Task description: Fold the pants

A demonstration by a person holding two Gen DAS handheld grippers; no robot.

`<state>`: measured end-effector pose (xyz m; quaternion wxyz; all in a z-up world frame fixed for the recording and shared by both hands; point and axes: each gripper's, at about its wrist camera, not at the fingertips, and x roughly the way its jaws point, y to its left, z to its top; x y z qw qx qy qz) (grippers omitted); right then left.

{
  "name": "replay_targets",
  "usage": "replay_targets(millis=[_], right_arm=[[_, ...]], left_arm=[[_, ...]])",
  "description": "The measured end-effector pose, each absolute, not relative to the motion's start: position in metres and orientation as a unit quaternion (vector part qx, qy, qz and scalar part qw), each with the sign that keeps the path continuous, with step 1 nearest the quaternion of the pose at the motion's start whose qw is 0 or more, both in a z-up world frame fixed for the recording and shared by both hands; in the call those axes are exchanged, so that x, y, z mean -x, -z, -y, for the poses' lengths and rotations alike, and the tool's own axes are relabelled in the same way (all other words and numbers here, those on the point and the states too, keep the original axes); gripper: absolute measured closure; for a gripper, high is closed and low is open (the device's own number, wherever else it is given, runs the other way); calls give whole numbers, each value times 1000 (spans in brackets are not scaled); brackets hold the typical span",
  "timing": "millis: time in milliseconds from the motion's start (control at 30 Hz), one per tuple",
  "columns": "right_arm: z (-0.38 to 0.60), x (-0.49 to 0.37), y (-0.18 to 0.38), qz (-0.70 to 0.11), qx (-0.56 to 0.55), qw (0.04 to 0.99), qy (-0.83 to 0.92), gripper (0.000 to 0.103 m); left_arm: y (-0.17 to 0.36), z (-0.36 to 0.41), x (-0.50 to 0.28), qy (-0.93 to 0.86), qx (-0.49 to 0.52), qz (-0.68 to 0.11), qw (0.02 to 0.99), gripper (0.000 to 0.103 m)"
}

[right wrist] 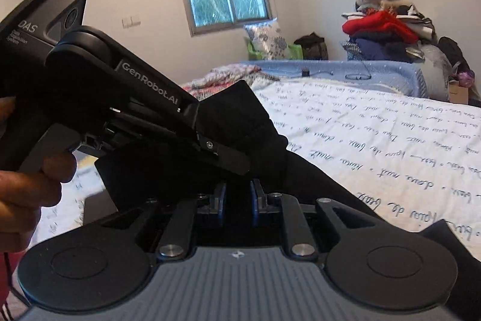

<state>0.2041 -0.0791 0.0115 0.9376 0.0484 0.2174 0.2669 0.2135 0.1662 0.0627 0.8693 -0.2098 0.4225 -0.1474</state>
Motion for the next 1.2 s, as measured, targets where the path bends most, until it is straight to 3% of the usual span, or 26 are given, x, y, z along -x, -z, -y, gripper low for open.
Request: replay_targets(millis=[233,467,1033,1200], right_arm=[[146,-152,-49,-150,-81,956,-237,87],[227,-103,-57,-128,-130,966,-183,87],[358,-66,18,-208,-261,940,-71,87],[376,-60,42,-231,-307,922,-56,87]], left_arm=[[-122,-85,-169,199,153,-382,889,85],[-128,13,-139,238,139,-379,883,83],[-22,204,-105,203,46,-431,878,82],[1,228,-104,199,11,-443,874,74]])
